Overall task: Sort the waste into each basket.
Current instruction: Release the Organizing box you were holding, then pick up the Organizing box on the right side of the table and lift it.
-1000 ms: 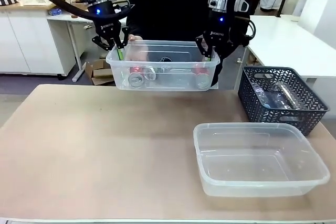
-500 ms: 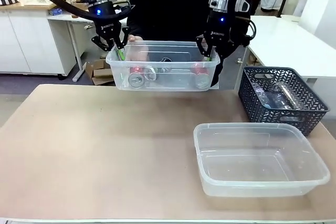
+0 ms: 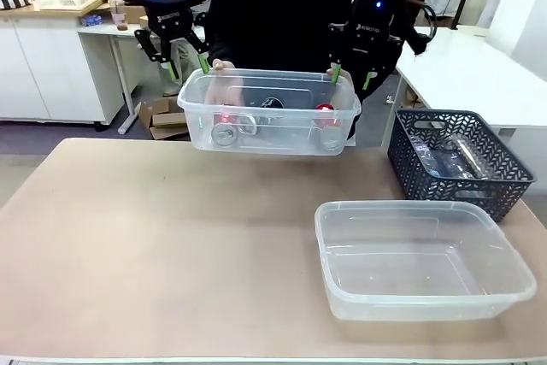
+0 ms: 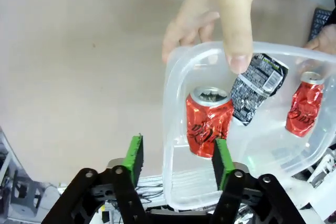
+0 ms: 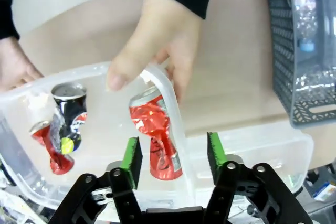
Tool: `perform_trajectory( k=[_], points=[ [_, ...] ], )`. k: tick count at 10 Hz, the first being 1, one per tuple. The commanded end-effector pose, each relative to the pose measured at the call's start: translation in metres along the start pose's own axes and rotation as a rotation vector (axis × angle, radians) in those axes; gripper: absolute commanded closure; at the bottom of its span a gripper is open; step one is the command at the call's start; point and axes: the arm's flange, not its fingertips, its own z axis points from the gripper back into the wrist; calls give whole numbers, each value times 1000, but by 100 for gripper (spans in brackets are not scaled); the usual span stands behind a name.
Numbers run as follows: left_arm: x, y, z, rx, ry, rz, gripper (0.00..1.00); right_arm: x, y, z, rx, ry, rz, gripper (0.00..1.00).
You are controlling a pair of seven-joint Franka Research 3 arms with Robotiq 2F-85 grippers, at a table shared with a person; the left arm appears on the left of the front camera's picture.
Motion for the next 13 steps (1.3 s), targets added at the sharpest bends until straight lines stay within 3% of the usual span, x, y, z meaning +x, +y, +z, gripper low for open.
perform_trajectory(
  k=[1,5,6,13],
  points=[
    [-17,9,-10,20,-38,20,0,-15,-18,-7,31,-15,47,0],
    [-16,11,-15,-36,-43,5,0,-15,-17,-13,47,3,51,0],
    [-7,6,-11,3,-22,13,0,-11,-7,-6,2,-5,22,0],
    [-7,6,-11,3,-22,13,0,-11,-7,-6,2,-5,22,0]
  ],
)
